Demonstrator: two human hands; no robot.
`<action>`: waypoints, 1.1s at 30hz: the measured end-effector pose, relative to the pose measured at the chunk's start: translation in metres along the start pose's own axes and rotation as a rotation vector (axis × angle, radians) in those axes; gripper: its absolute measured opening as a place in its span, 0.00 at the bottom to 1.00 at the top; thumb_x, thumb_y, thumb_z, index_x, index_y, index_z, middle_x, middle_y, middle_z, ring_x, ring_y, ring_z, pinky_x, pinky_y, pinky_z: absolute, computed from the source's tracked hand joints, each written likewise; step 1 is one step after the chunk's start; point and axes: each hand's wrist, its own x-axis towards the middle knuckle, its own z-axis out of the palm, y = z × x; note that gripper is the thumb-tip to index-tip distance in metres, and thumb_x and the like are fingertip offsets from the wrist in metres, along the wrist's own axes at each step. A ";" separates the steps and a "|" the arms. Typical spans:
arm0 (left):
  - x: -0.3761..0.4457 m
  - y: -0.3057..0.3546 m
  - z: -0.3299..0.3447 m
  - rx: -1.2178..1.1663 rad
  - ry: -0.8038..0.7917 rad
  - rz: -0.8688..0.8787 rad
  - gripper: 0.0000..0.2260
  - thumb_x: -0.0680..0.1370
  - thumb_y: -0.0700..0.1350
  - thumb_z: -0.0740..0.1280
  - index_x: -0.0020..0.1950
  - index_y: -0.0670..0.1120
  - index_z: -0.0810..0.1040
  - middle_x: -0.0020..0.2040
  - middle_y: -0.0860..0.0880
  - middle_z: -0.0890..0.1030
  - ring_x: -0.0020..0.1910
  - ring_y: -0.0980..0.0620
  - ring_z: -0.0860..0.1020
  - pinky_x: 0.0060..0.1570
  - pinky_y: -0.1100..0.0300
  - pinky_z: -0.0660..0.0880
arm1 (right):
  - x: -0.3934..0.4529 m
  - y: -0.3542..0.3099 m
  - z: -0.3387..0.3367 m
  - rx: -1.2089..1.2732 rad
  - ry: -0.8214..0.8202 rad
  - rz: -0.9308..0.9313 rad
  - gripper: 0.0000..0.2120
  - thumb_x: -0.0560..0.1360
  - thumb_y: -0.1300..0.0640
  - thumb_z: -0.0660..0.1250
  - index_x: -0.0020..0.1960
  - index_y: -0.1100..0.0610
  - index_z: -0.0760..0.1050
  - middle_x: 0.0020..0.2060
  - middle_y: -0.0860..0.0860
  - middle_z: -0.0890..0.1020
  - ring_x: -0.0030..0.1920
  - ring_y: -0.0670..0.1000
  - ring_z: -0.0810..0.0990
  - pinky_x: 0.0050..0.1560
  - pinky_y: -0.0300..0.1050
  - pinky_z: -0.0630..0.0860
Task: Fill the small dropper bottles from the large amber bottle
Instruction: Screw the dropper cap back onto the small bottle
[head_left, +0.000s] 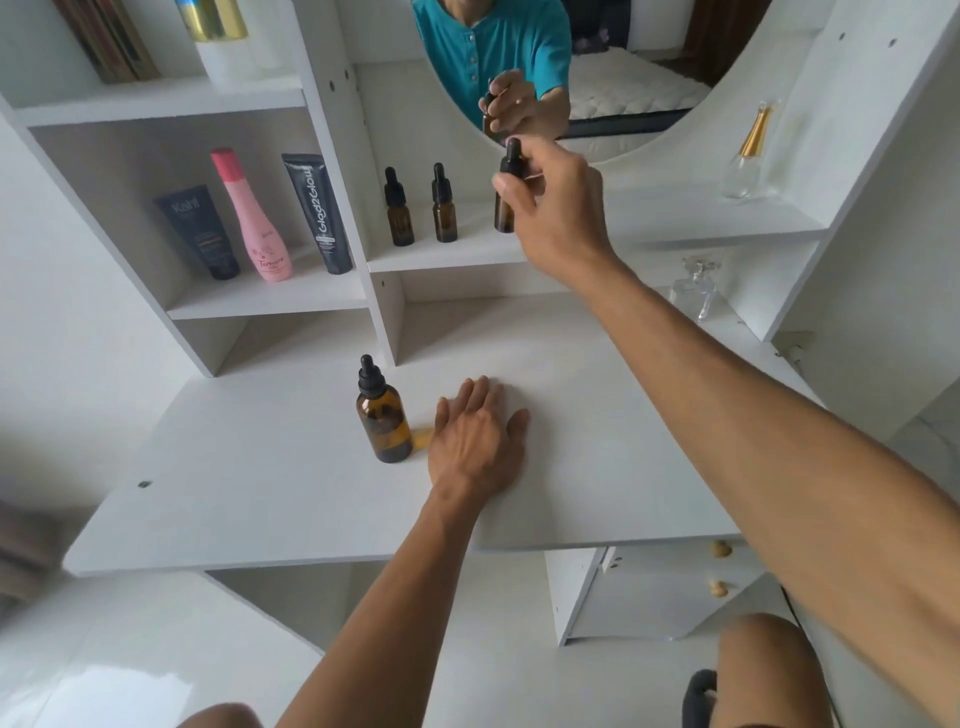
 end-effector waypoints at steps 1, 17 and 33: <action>0.000 0.001 0.000 0.004 -0.004 -0.004 0.27 0.83 0.59 0.50 0.80 0.48 0.58 0.81 0.51 0.57 0.80 0.51 0.50 0.78 0.48 0.46 | 0.005 0.003 0.005 -0.009 -0.008 0.002 0.09 0.77 0.56 0.67 0.52 0.61 0.78 0.42 0.52 0.84 0.42 0.50 0.82 0.47 0.48 0.78; 0.001 0.002 0.002 0.042 0.028 0.011 0.28 0.83 0.60 0.50 0.79 0.47 0.59 0.80 0.51 0.59 0.80 0.50 0.51 0.78 0.47 0.47 | 0.024 0.036 0.041 -0.033 -0.102 0.084 0.10 0.78 0.55 0.67 0.56 0.58 0.78 0.46 0.49 0.83 0.46 0.48 0.81 0.46 0.38 0.74; -0.001 0.003 0.000 0.036 0.035 0.011 0.27 0.83 0.60 0.50 0.78 0.48 0.61 0.80 0.51 0.60 0.80 0.50 0.52 0.78 0.47 0.48 | 0.021 0.038 0.043 -0.032 -0.111 0.108 0.15 0.75 0.53 0.71 0.59 0.57 0.76 0.48 0.48 0.83 0.47 0.48 0.82 0.51 0.41 0.77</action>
